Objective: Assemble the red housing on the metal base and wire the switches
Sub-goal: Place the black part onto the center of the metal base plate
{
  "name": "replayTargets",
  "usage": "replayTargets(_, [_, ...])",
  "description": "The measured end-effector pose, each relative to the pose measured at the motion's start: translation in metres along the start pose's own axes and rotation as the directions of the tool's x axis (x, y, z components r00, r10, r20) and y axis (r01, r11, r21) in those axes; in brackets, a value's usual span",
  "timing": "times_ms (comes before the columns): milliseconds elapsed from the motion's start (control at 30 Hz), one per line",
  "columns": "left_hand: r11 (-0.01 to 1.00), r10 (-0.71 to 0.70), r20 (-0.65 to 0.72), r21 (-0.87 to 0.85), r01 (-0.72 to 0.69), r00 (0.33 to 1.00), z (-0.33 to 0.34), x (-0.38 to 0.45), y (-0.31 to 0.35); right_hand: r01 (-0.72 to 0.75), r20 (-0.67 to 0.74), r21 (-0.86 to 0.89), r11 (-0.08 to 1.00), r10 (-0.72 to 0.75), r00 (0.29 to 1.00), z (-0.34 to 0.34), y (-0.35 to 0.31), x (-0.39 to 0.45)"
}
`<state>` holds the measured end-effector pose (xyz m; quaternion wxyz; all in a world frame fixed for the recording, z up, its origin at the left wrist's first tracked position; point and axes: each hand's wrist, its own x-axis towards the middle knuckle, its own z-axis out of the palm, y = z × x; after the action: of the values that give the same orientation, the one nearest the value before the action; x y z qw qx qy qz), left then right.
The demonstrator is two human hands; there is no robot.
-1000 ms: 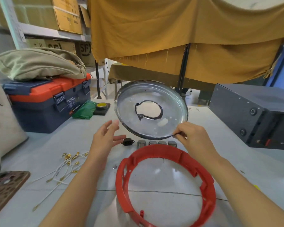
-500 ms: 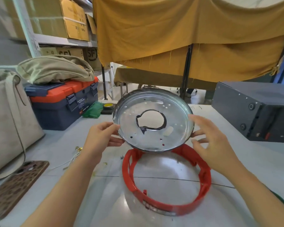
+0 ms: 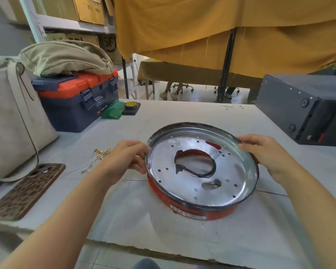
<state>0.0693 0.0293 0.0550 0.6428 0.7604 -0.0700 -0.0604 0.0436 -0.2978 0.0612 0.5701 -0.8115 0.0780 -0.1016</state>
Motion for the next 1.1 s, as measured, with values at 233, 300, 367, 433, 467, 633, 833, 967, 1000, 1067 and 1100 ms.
replayTargets(233, [0.998, -0.029, 0.154, -0.055, 0.038, 0.988, -0.001, -0.012, -0.007, 0.059, -0.029, 0.033, 0.998, -0.058, 0.998, 0.001, 0.002, 0.006])
replayTargets(300, [0.998, -0.036, 0.193, -0.036, 0.044, 0.981, -0.001, -0.012, -0.007, 0.053, -0.033, 0.046, 0.998, -0.052, 0.998, 0.003, 0.001, 0.009])
replayTargets(367, [0.999, -0.043, 0.231, 0.023, 0.039, 0.972, -0.003, -0.012, -0.007, 0.035, -0.025, 0.063, 0.997, -0.034, 0.999, 0.005, 0.000, 0.012])
replayTargets(433, [0.997, -0.044, 0.253, 0.073, 0.026, 0.966, -0.005, -0.012, -0.006, 0.027, -0.015, 0.070, 0.997, -0.026, 1.000, 0.007, -0.001, 0.015])
replayTargets(467, [0.995, -0.043, 0.251, 0.098, 0.018, 0.967, -0.006, -0.011, -0.006, 0.025, -0.010, 0.067, 0.997, -0.025, 1.000, 0.008, -0.001, 0.017])
replayTargets(633, [0.982, 0.012, 0.062, 0.187, -0.023, 0.998, -0.003, 0.001, -0.012, -0.011, 0.039, 0.015, 1.000, 0.011, 0.999, 0.012, 0.001, 0.025])
replayTargets(833, [0.970, 0.120, -0.100, 0.224, -0.095, 0.988, 0.014, 0.020, -0.011, 0.062, 0.035, -0.235, 0.970, -0.055, 0.998, 0.016, 0.001, 0.030])
replayTargets(967, [0.995, 0.066, -0.043, 0.083, -0.062, 0.997, 0.026, 0.029, -0.006, 0.354, 0.065, -0.525, 0.774, -0.378, 0.924, 0.025, -0.025, 0.021])
replayTargets(1000, [0.997, 0.056, -0.039, 0.059, -0.054, 0.998, 0.028, 0.030, -0.007, 0.409, 0.145, -0.502, 0.762, -0.393, 0.908, 0.029, -0.035, 0.016])
replayTargets(1067, [0.999, 0.043, -0.044, 0.009, -0.043, 0.998, 0.031, 0.031, -0.010, 0.469, 0.419, -0.431, 0.771, -0.289, 0.861, 0.040, -0.053, 0.002])
replayTargets(1100, [0.999, 0.038, -0.048, -0.024, -0.039, 0.998, 0.031, 0.031, -0.012, 0.505, 0.553, -0.445, 0.740, -0.216, 0.805, 0.047, -0.058, -0.004])
